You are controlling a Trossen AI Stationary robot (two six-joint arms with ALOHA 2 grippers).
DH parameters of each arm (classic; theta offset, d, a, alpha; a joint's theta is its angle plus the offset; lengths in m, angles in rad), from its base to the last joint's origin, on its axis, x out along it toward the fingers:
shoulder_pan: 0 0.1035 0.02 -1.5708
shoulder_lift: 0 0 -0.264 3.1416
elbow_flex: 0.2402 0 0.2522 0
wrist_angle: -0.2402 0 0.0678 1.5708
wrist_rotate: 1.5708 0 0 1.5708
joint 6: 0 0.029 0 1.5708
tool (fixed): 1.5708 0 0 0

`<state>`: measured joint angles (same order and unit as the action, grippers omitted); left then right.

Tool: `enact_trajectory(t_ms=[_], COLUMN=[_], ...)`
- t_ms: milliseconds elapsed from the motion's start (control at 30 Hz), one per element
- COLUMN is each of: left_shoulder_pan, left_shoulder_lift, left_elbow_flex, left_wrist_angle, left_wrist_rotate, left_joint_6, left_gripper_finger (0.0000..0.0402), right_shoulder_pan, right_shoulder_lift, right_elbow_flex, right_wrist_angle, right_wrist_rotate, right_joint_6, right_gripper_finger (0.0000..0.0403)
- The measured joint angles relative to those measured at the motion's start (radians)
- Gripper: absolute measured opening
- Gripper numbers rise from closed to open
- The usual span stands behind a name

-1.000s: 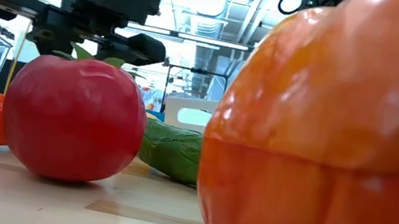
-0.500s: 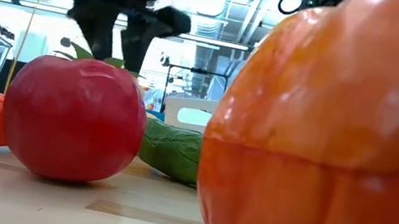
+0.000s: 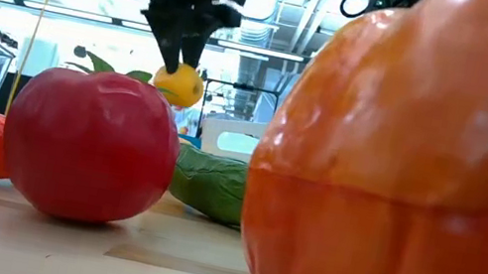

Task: Sort produce into baskets
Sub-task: Put the top left yellow lemon into the blue bin, then put the white garlic into the yellow bin

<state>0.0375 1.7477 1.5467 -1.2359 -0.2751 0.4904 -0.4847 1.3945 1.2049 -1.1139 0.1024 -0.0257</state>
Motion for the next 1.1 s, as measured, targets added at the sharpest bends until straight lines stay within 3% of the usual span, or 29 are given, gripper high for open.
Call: enact_trajectory(t_ms=[200, 367, 467, 900, 1100], left_shoulder_pan=[0.174, 0.302, 0.346, 0.382, 0.382], left_shoulder_lift=[0.0, 0.006, 0.007, 0.008, 0.008], left_elbow_flex=[0.0, -0.019, -0.065, -0.148, -0.148], left_wrist_angle=[0.005, 0.046, 0.091, 0.191, 0.2], left_wrist_rotate=[0.004, 0.123, 0.136, 0.057, 0.052], left_joint_6=[0.033, -0.017, -0.051, -0.083, -0.085], left_gripper_finger=[0.0123, 0.0123, 0.0125, 0.0205, 0.0238], right_shoulder_pan=[0.0, 0.0, 0.002, 0.135, 0.206], right_shoulder_lift=[0.0, 0.0, 0.0, -0.001, -0.001], right_elbow_flex=[0.0, 0.0, 0.0, 0.0, 0.0], right_wrist_angle=[0.0, 0.0, 0.0, -0.005, -0.059], right_wrist_rotate=[0.0, 0.0, 0.0, -0.001, -0.033], right_joint_6=[0.0, 0.0, 0.001, -0.059, -0.216], right_gripper_finger=[0.0374, 0.0374, 0.0374, 0.0374, 0.0374])
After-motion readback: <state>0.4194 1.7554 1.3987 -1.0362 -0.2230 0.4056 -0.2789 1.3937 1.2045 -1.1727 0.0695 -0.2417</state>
